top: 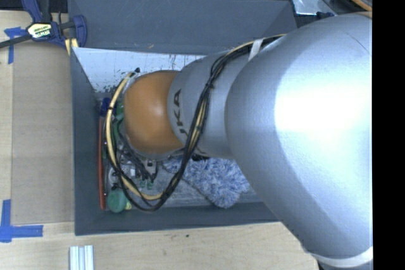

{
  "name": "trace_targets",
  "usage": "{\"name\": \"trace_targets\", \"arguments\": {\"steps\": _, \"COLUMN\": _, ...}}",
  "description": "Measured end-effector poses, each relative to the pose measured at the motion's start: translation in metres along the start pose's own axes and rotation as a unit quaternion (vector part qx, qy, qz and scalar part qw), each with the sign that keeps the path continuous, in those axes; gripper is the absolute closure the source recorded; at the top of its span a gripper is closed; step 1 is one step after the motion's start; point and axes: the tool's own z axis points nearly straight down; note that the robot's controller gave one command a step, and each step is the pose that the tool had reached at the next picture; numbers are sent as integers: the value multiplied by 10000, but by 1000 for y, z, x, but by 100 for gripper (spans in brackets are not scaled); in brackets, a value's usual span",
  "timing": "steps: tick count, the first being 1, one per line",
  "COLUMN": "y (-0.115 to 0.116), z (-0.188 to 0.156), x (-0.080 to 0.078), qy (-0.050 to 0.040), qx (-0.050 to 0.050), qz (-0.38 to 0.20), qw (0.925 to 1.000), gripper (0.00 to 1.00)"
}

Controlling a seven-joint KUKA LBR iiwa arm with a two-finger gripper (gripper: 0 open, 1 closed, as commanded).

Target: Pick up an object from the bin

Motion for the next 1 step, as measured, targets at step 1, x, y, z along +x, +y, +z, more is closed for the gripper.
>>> {"name": "trace_targets", "arguments": {"steps": 1, "y": -2, "z": -16, "x": 1, "qy": 19, "qx": 16, "qz": 2, "qw": 10000, "gripper": 100}}
